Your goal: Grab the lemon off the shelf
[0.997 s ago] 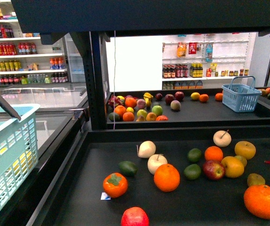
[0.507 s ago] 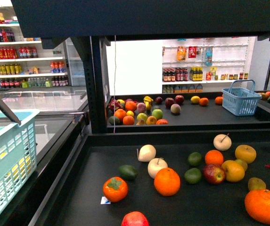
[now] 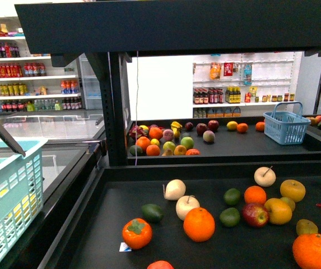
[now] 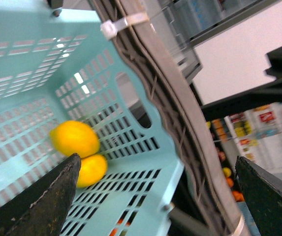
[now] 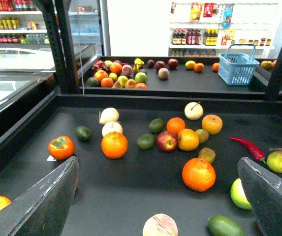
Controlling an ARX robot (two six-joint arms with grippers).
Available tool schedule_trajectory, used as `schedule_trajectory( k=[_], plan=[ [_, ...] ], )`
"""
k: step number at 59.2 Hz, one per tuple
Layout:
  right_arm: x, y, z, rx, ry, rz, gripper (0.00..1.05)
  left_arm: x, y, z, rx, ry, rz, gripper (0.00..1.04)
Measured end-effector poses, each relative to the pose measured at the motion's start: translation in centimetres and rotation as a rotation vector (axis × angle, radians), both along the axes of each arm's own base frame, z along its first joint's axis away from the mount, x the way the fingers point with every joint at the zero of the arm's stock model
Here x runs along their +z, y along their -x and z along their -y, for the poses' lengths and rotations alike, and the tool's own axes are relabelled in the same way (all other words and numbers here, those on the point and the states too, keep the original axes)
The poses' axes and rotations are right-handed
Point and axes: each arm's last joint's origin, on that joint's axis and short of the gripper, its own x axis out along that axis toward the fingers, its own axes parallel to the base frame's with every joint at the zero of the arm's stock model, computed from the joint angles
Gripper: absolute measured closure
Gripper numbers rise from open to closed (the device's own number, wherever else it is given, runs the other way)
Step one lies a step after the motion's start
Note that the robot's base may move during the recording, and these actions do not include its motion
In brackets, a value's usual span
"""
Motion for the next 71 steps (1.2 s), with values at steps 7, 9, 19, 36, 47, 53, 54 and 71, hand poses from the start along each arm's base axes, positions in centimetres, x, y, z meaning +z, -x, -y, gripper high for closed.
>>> schedule_trajectory(
  k=[7,9,19,36,47,53,54,71],
  plan=[
    [0.0,0.0,0.0,0.000,0.000,0.000,0.07,1.3,3.4,2.3,-0.033,-0.162,-0.107,0.08],
    [0.0,0.0,0.0,0.000,0.000,0.000,0.07,1.5,4.3,2.8,-0.045,-0.194,-0.125,0.08],
    [0.0,0.0,0.0,-0.001,0.000,0.000,0.07,1.7,10.6,6.5,-0.269,-0.524,0.060,0.23],
    [0.0,0.0,0.0,-0.002,0.000,0.000,0.07,-3.9,18.1,10.1,-0.329,-0.854,0.167,0.78],
    [0.0,0.0,0.0,-0.001,0.000,0.000,0.07,-5.7,19.7,11.3,-0.331,-0.871,0.177,1.02],
    [0.0,0.0,0.0,-0.002,0.000,0.000,0.07,-6.6,20.5,11.3,-0.327,-0.873,0.179,1.02],
    [0.0,0.0,0.0,-0.001,0.000,0.000,0.07,-6.8,20.6,11.3,-0.328,-0.874,0.178,1.02],
    [0.0,0.0,0.0,-0.001,0.000,0.000,0.07,-8.3,22.3,11.3,-0.326,-0.875,0.177,1.02]
  ],
)
